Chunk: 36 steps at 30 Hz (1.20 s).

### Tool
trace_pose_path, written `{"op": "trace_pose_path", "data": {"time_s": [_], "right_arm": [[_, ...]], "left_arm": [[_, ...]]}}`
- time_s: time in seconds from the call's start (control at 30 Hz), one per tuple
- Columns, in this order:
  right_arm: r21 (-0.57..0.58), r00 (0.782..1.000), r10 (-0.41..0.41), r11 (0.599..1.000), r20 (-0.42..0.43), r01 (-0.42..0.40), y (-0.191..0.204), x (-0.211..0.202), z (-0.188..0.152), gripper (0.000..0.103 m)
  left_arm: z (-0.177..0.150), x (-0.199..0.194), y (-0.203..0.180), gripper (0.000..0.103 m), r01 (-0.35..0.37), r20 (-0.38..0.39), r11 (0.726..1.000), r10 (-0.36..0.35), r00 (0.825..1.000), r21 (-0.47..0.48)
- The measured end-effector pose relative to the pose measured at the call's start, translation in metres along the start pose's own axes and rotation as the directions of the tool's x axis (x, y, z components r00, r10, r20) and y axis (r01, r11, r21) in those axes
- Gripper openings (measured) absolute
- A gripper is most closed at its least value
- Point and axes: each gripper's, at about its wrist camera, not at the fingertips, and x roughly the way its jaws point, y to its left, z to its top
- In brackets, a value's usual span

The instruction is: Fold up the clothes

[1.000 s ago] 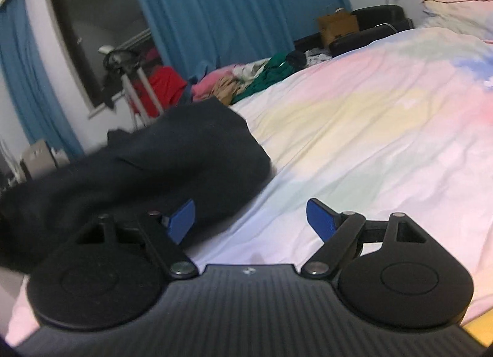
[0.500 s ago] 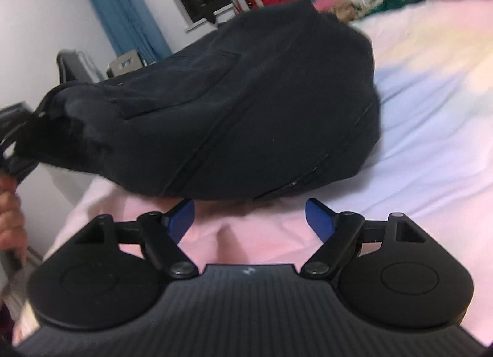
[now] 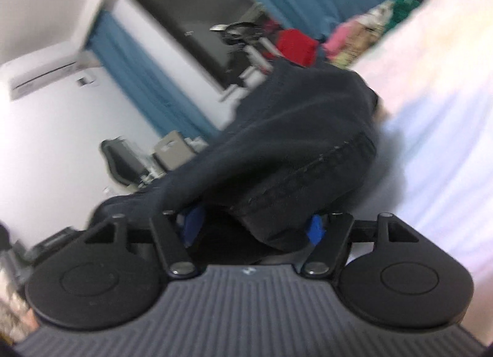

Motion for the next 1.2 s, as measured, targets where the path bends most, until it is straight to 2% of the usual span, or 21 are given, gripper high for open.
{"op": "trace_pose_path", "data": {"time_s": [0.07,0.1,0.17,0.23,0.3,0.4,0.47,0.53,0.6,0.7,0.83,0.87,0.93,1.0,1.07,1.17,1.2], "right_arm": [[0.009,0.999,0.001,1.0,-0.05,-0.001,0.012,-0.004,0.004,0.066],[0.021,0.994,-0.065,0.998,-0.09,0.067,0.016,-0.007,0.007,0.066],[0.03,0.968,-0.189,0.98,-0.166,0.197,0.022,-0.019,0.011,0.066],[-0.028,0.944,-0.281,0.959,-0.174,0.281,0.028,-0.042,0.012,0.066],[-0.105,0.928,-0.345,0.937,-0.144,0.332,0.039,-0.061,0.022,0.066],[-0.129,0.925,-0.38,0.918,-0.016,0.376,0.048,-0.093,0.041,0.066],[-0.085,0.923,-0.381,0.919,0.054,0.384,0.049,-0.107,0.05,0.067],[-0.019,0.917,-0.391,0.919,0.084,0.394,0.033,-0.126,0.065,0.067],[0.056,0.919,-0.384,0.923,0.086,0.38,0.016,-0.143,0.07,0.067],[0.111,0.942,-0.325,0.942,0.08,0.316,0.001,-0.159,0.079,0.067],[0.089,0.958,-0.287,0.955,0.025,0.284,-0.017,-0.169,0.077,0.067],[0.083,0.96,-0.28,0.957,-0.005,0.279,-0.023,-0.169,0.073,0.067],[0.078,0.966,-0.251,0.964,-0.066,0.256,-0.031,-0.164,0.066,0.068],[0.085,0.971,-0.203,0.973,-0.128,0.215,-0.033,-0.154,0.062,0.068],[0.082,0.972,-0.158,0.981,-0.171,0.174,-0.03,-0.144,0.057,0.076],[0.055,0.971,-0.133,0.988,-0.196,0.147,-0.014,-0.135,0.048,0.078],[0.045,0.969,-0.133,0.988,-0.209,0.145,-0.009,-0.131,0.044,0.078]], "left_arm": [[0.0,-0.01,-0.006,0.022,0.046,0.045,0.999,-0.047,0.998,0.017],[0.0,-0.015,-0.014,0.022,0.06,0.064,0.997,-0.063,0.996,0.052],[-0.004,-0.025,-0.03,0.022,0.103,0.083,0.986,-0.114,0.99,0.128],[-0.013,-0.033,-0.054,0.022,0.132,0.093,0.965,-0.157,0.983,0.226],[-0.025,-0.04,-0.082,0.022,0.159,0.078,0.938,-0.191,0.978,0.308],[-0.047,-0.046,-0.132,0.022,0.248,0.003,0.878,-0.273,0.962,0.41],[-0.08,-0.046,-0.151,0.022,0.286,-0.08,0.841,-0.282,0.956,0.459],[-0.114,-0.047,-0.171,0.022,0.327,-0.163,0.8,-0.285,0.945,0.502],[-0.148,-0.047,-0.19,0.022,0.37,-0.244,0.756,-0.281,0.928,0.54],[-0.198,-0.047,-0.219,0.022,0.438,-0.363,0.684,-0.263,0.894,0.583],[-0.265,-0.047,-0.258,0.024,0.531,-0.511,0.58,-0.217,0.832,0.618],[-0.273,-0.047,-0.262,0.025,0.542,-0.528,0.564,-0.208,0.823,0.623],[-0.274,-0.047,-0.256,0.026,0.541,-0.531,0.555,-0.199,0.824,0.631],[-0.27,-0.048,-0.251,0.037,0.545,-0.54,0.556,-0.194,0.819,0.627],[-0.255,-0.051,-0.242,0.055,0.564,-0.569,0.581,-0.2,0.798,0.587],[-0.224,-0.058,-0.221,0.069,0.577,-0.596,0.613,-0.206,0.777,0.54],[-0.212,-0.059,-0.211,0.07,0.577,-0.603,0.626,-0.205,0.771,0.524]]}}
